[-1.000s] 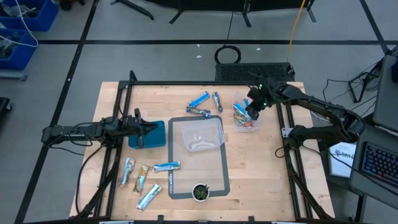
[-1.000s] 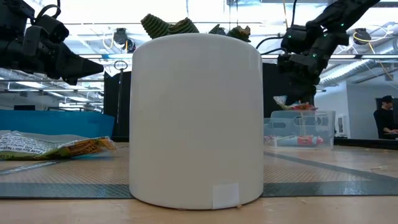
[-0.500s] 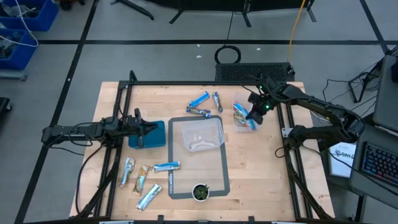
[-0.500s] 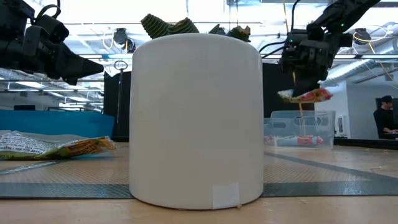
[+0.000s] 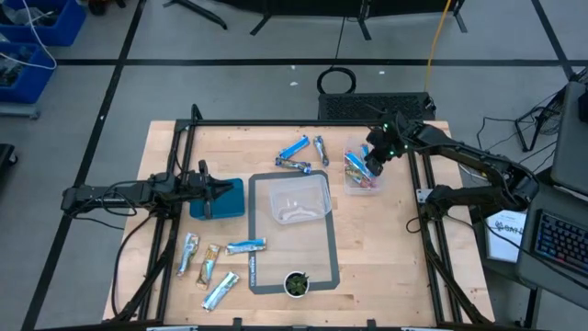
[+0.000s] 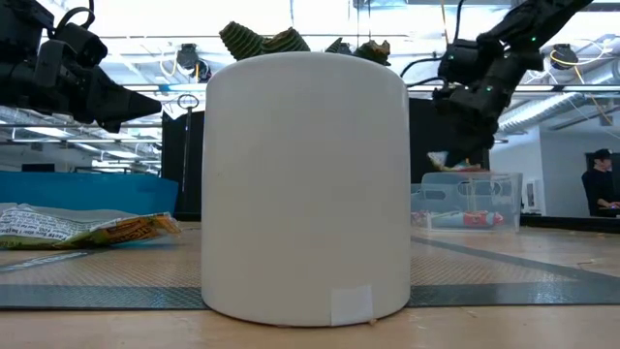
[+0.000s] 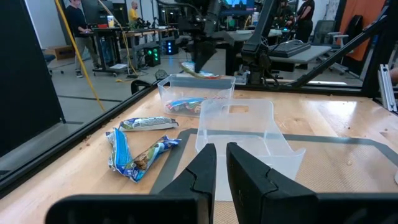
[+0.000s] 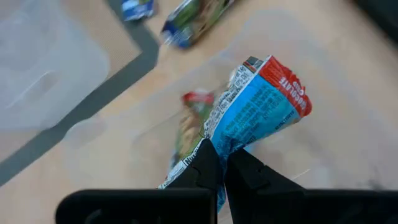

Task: Pick and place Granola Bars by type
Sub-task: Put the red granola bar into the right transparent bin

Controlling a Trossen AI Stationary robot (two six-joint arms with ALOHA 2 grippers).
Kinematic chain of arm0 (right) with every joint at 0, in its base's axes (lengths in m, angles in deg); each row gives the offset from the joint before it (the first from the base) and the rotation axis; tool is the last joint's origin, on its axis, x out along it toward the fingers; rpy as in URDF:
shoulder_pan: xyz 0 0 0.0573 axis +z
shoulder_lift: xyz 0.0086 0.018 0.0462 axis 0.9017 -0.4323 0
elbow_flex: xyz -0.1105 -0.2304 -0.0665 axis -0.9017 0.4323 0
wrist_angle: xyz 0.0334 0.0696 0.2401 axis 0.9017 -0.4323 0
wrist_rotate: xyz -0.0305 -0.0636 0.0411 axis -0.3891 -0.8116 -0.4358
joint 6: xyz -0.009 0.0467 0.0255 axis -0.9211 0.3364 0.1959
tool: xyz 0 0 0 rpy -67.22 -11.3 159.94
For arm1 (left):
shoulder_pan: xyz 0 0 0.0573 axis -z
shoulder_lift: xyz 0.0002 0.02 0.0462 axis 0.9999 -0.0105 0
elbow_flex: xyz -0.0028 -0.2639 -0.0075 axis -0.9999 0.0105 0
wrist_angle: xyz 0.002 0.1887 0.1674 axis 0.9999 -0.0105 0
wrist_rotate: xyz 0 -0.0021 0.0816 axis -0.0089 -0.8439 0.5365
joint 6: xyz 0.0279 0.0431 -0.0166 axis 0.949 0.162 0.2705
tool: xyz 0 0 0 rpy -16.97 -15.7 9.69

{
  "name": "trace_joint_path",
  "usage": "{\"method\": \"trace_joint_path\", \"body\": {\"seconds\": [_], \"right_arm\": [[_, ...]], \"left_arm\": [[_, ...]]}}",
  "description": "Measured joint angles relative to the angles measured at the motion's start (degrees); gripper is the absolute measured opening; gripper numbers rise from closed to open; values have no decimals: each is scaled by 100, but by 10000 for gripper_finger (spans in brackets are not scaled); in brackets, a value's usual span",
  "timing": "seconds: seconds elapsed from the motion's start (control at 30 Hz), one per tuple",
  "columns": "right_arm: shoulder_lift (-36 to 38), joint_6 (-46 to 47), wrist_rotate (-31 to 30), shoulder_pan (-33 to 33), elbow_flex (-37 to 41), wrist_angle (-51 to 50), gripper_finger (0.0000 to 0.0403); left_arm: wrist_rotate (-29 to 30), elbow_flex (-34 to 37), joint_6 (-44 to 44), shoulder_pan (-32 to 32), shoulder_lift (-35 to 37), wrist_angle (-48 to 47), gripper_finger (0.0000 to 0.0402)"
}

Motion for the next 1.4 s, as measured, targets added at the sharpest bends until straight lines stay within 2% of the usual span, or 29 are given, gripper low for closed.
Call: {"method": "trace_joint_path", "body": {"seconds": [0.17,0.37,0.43,0.8,1.4], "right_arm": [[0,-27,-731,144,0,362,4],[0,-79,-1834,724,0,356,4],[0,-82,-1968,906,0,325,4],[0,-257,-1987,1196,107,221,4],[0,-549,-1964,538,665,625,4]], "left_arm": [[0,0,-1,-1,0,0,42],[0,0,-1,-1,0,0,42],[0,0,-1,1,0,0,42],[0,0,-1,-1,2,0,42],[0,0,-1,-1,0,-2,42]]}}
